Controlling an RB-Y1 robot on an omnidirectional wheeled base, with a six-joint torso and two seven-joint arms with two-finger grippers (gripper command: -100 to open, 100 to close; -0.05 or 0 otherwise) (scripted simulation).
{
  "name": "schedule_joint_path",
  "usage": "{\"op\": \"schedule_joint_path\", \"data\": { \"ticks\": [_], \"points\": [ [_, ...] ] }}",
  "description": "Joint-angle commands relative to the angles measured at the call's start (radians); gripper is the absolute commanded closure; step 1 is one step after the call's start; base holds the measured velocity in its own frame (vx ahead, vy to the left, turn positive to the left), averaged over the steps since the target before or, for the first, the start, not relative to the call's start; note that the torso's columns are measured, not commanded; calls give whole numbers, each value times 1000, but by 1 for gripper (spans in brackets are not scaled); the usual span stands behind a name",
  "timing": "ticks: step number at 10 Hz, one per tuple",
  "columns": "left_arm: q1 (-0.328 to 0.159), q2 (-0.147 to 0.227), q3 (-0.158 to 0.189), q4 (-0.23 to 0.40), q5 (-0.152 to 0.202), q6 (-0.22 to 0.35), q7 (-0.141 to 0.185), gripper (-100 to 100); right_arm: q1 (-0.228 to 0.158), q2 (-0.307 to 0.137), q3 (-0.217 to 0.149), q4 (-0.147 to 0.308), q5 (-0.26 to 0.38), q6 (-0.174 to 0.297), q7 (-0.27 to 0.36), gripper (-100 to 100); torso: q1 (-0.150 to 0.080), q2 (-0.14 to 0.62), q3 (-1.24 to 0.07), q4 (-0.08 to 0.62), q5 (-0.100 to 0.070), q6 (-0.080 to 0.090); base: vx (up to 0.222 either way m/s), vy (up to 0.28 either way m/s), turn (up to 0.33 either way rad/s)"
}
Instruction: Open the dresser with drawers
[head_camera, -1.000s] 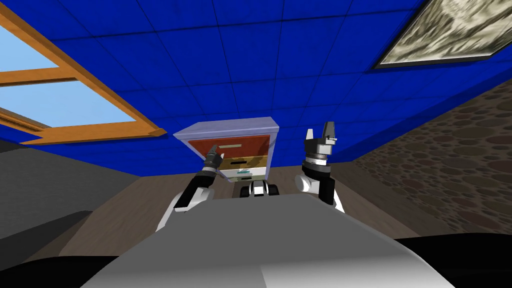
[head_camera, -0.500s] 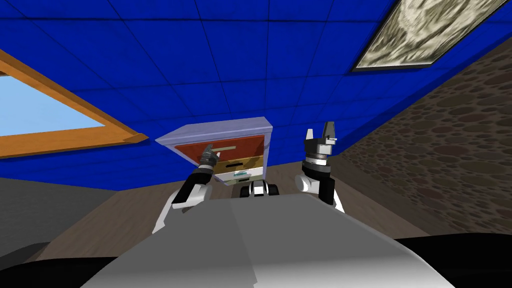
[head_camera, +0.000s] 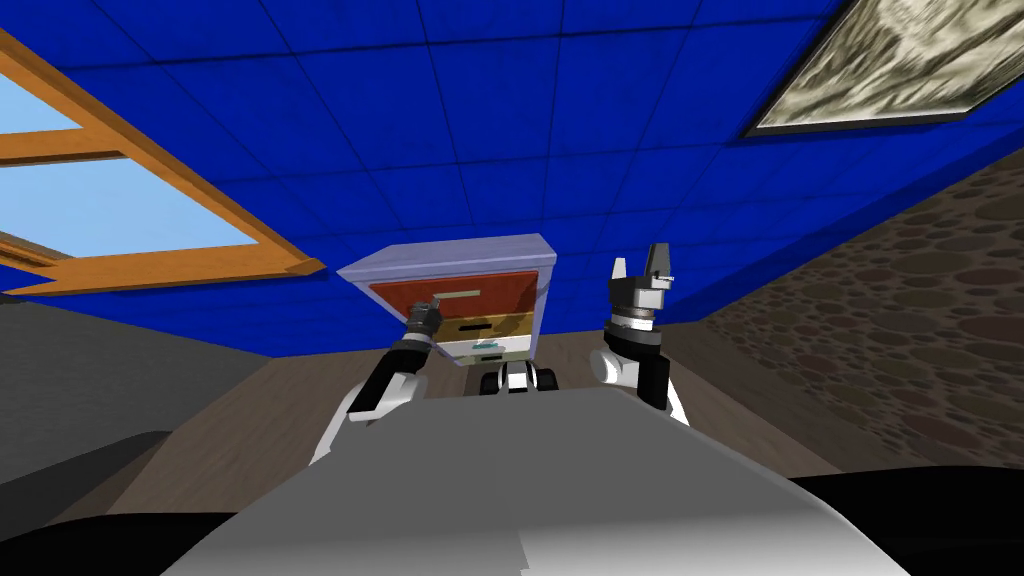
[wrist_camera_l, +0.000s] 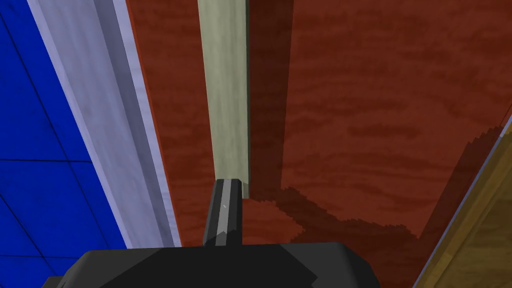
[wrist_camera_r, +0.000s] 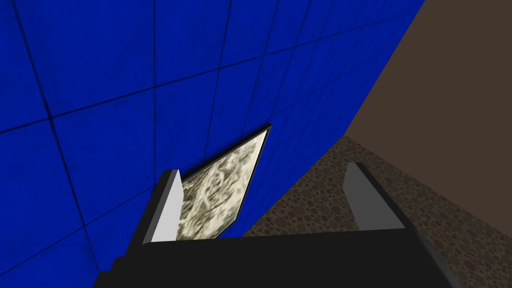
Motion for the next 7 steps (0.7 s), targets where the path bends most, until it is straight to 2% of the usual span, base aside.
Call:
{"op": "schedule_joint_path", "data": {
  "ticks": [1,2,3,6,7],
  "points": [
    [1,1,-2,-1,0,-2,-1,-100,0,0,0,0,0,0,0,0,0,1,1,0,0,0,0,0,0],
    [-19,-13,30,7,-3,19,3,-100,0,0,0,0,0,0,0,0,1,1,1,0,0,0,-14,-4,-224],
    [-25,-18,41,9,-4,25,5,-100,0,0,0,0,0,0,0,0,0,1,1,0,0,1,-25,3,-198],
    [-65,-46,105,25,-10,65,12,-100,0,0,0,0,0,0,0,0,1,0,0,0,0,0,-34,8,-231],
    [-62,-40,92,24,-9,57,10,-100,0,0,0,0,0,0,0,0,0,0,0,0,0,0,-15,4,-42]
  ]
}}
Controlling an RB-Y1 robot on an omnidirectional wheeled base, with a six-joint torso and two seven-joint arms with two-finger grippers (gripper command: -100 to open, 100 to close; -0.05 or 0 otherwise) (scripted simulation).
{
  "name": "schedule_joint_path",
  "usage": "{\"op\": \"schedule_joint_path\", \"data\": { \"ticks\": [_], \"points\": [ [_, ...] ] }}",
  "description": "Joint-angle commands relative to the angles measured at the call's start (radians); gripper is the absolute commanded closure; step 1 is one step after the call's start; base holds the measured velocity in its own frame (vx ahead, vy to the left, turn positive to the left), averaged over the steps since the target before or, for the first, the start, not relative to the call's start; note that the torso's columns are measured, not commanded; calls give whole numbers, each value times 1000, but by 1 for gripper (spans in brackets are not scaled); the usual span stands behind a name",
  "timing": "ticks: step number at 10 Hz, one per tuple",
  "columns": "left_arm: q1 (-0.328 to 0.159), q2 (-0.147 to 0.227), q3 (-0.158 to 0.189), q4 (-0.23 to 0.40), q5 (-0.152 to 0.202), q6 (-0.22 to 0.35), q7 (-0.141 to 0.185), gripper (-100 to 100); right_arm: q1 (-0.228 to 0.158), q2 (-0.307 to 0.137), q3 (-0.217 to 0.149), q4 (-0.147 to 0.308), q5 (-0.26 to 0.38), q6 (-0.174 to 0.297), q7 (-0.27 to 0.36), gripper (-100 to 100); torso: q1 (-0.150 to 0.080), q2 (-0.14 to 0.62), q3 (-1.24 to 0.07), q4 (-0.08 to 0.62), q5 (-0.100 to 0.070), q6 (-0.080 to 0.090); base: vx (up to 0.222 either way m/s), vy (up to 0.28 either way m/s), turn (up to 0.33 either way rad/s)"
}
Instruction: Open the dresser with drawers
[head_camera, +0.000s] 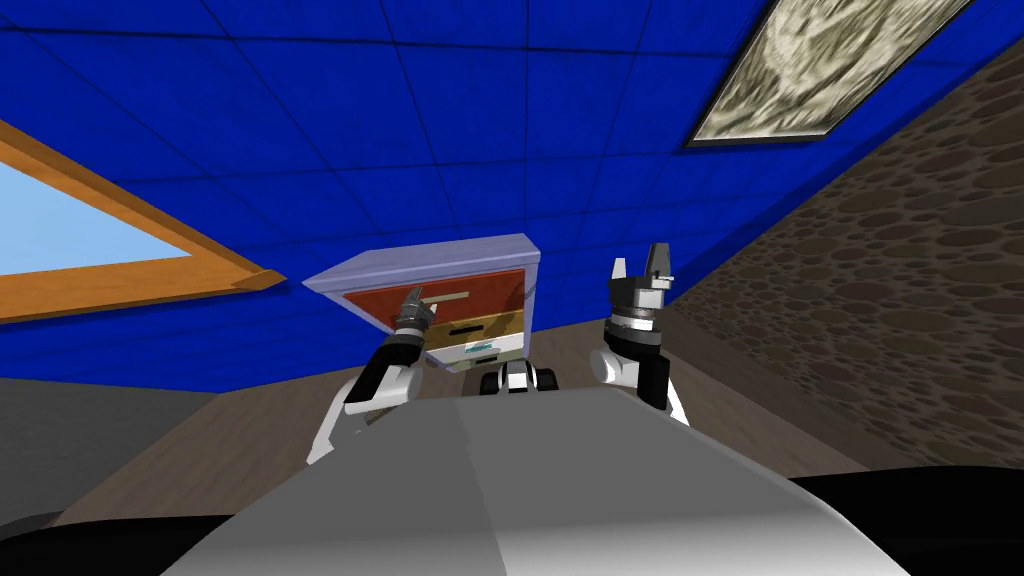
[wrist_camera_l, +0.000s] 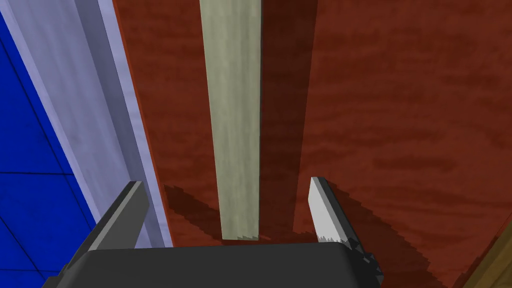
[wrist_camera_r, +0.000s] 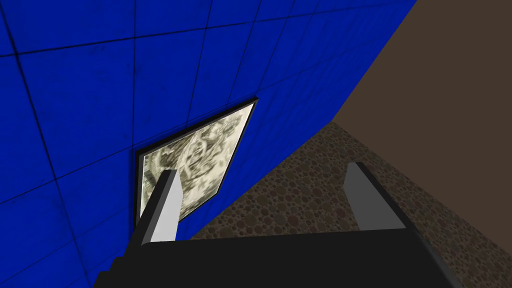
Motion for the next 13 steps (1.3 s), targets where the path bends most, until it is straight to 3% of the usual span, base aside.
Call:
{"op": "schedule_joint_path", "data": {
  "ticks": [1,4,5,8,9,13],
  "points": [
    [16,8,-19,-7,2,-12,-2,100,0,0,0,0,0,0,0,0,0,-1,-1,0,0,-1,11,1,244],
    [56,36,-83,-23,8,-52,-9,100,0,0,0,0,0,0,0,0,0,2,1,1,-1,-1,38,-11,258],
    [46,25,-73,-20,3,-37,-10,100,0,0,0,0,0,0,0,0,0,2,1,1,-1,1,17,-3,34],
    [96,51,-53,-72,20,-43,11,100,0,0,0,0,0,0,0,0,-3,10,6,3,-1,1,-146,-7,-73],
    [87,46,-56,-60,16,-37,6,100,0,0,0,0,0,0,0,0,-4,9,5,4,-2,1,-89,-7,-9],
    [201,49,-162,-137,-17,-90,-22,100,0,0,0,0,0,0,0,0,-2,0,0,1,-1,1,-64,27,137]
  ]
}}
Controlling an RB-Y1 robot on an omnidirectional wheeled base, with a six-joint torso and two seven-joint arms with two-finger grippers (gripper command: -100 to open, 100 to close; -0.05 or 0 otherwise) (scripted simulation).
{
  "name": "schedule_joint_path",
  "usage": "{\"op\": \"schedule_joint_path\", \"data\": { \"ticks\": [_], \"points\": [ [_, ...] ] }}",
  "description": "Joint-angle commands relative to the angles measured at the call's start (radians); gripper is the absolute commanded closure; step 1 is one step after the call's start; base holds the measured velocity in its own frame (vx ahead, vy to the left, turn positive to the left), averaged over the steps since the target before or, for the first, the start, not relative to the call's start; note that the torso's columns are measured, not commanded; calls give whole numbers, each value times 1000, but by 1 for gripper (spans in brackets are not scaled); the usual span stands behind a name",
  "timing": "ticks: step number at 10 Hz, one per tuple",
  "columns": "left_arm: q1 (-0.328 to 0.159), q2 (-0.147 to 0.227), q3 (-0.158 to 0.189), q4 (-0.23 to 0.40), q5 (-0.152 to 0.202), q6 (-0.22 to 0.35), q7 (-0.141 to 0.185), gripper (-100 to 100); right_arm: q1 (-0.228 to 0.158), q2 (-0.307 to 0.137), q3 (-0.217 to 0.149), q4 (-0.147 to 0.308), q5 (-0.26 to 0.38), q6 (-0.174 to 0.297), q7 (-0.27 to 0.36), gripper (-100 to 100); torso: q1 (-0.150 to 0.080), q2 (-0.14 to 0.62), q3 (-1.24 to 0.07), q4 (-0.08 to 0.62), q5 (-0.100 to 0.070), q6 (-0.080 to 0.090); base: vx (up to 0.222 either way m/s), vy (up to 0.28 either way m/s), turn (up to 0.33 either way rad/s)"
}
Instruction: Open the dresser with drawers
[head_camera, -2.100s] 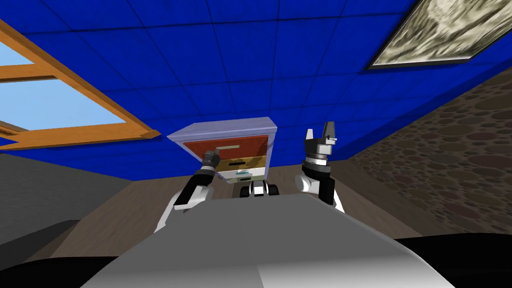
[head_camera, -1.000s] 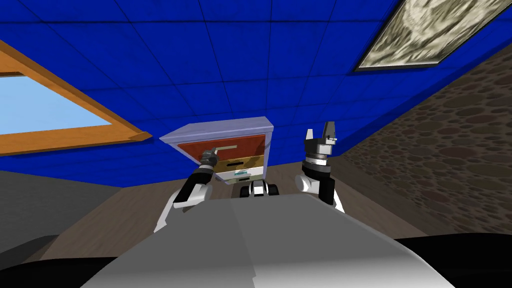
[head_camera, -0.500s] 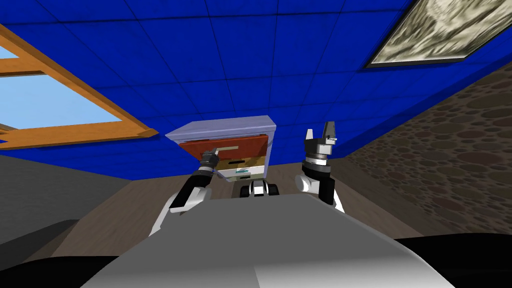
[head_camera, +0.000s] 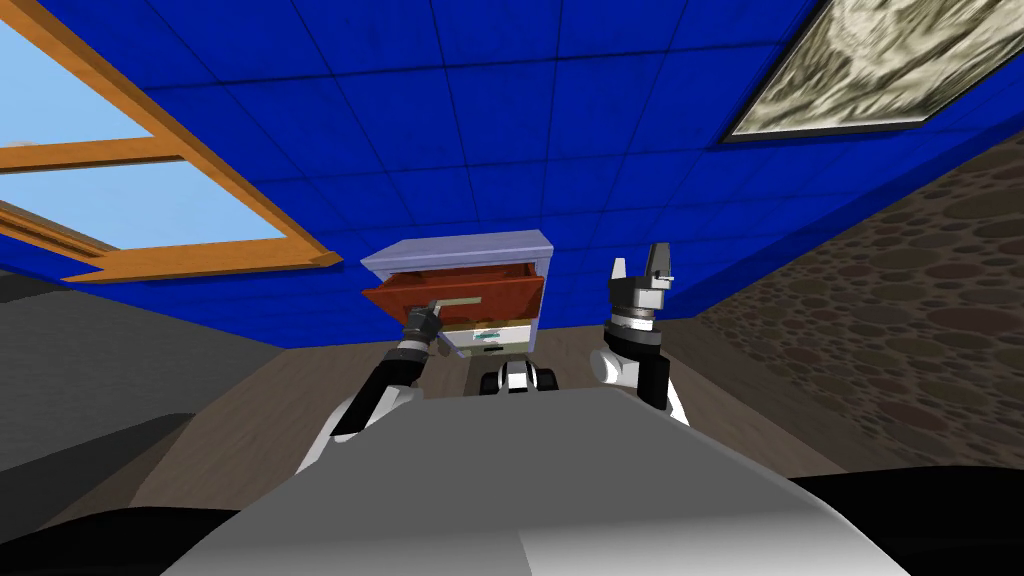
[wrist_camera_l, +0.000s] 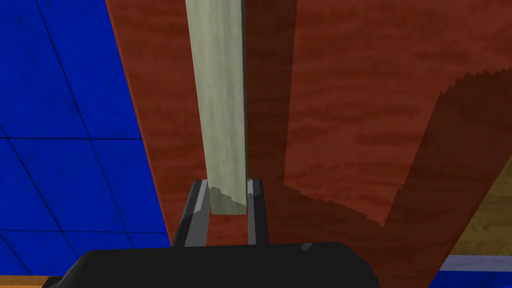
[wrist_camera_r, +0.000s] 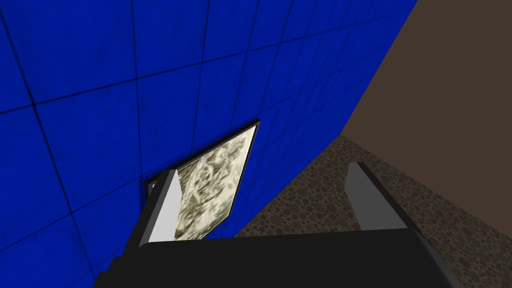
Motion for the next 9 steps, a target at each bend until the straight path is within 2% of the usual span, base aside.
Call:
{"op": "schedule_joint_path", "data": {
  "ticks": [1,2,7,8,9],
  "points": [
    [58,4,-61,-52,-18,-30,-17,100,0,0,0,0,0,0,0,0,-1,2,1,1,-1,-1,-74,38,121],
    [17,9,-36,-45,-5,20,-10,-100,0,0,0,0,0,0,0,0,-1,3,2,2,-1,-1,-39,18,21],
    [-92,33,16,-94,40,166,3,-100,0,0,0,0,0,0,0,0,2,-1,0,-1,1,-1,-22,-12,3],
    [-92,33,16,-94,40,174,3,-100,0,0,0,0,0,0,0,0,2,0,0,-1,1,-1,-16,-2,1],
    [-113,37,26,-103,48,205,5,-100,0,0,0,0,0,0,0,0,2,0,0,-1,1,-1,-16,0,4]
  ]
}}
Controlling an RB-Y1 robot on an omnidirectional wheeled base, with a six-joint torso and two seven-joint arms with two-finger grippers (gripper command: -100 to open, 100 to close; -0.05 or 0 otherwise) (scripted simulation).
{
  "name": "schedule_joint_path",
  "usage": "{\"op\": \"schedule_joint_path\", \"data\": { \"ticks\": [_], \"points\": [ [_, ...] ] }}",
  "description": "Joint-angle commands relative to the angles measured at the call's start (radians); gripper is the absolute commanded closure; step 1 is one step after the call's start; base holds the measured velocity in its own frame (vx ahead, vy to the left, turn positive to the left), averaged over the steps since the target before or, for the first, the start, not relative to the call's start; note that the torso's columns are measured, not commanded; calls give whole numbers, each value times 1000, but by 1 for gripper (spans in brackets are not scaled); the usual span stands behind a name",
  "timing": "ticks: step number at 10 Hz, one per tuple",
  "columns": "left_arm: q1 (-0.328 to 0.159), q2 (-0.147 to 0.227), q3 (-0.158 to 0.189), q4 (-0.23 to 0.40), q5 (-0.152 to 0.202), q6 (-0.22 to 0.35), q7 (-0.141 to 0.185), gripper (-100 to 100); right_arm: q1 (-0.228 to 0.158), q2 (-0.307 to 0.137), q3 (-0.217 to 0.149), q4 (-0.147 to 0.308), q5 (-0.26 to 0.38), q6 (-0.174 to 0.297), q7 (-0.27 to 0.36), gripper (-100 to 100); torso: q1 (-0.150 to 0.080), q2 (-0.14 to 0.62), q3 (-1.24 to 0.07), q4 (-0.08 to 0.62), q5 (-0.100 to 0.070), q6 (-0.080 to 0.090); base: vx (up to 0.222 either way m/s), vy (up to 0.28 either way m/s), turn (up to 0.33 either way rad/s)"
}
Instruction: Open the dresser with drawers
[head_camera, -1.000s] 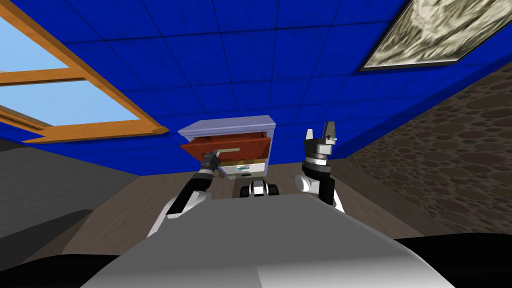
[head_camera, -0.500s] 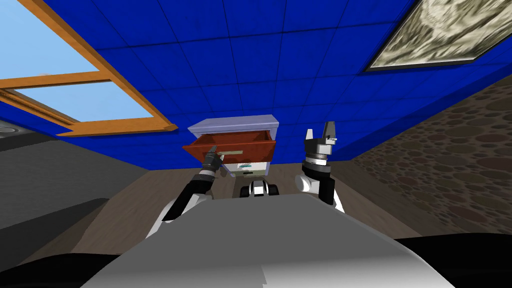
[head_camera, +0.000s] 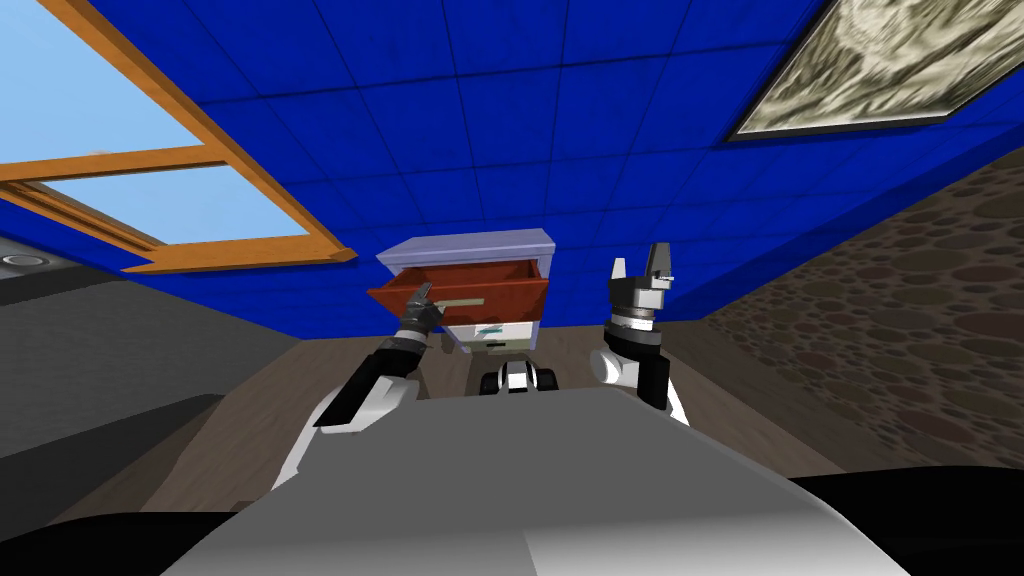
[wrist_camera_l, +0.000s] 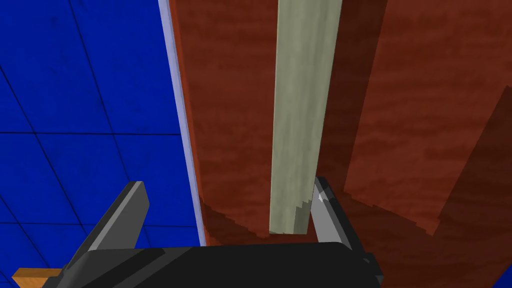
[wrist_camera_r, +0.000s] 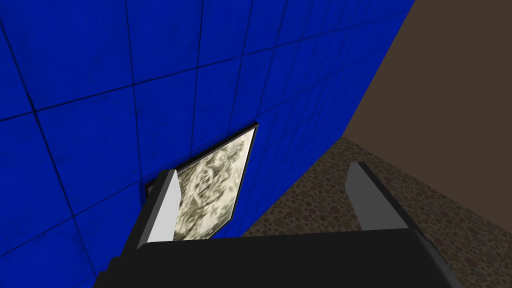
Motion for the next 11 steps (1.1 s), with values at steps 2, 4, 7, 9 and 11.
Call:
{"op": "schedule_joint_path", "data": {
  "ticks": [2,4,7,9,11],
  "points": [
    [-69,15,33,-31,28,96,8,-100,0,0,0,0,0,0,0,0,0,2,0,2,-1,-1,-27,-7,1],
    [-91,20,43,-41,37,135,10,-100,0,0,0,0,0,0,0,0,-2,6,2,6,-3,-1,-16,-7,0],
    [-71,19,33,-27,35,135,10,0,0,0,0,0,0,0,0,0,-2,4,2,4,-2,-1,0,0,0],
    [-69,19,32,-25,35,137,10,0,0,0,0,0,0,0,0,0,-2,1,0,2,-1,0,0,0,0],
    [-68,19,32,-24,35,138,10,0,0,0,0,0,0,0,0,0,-1,0,0,1,-1,0,0,0,0]
  ]
}}
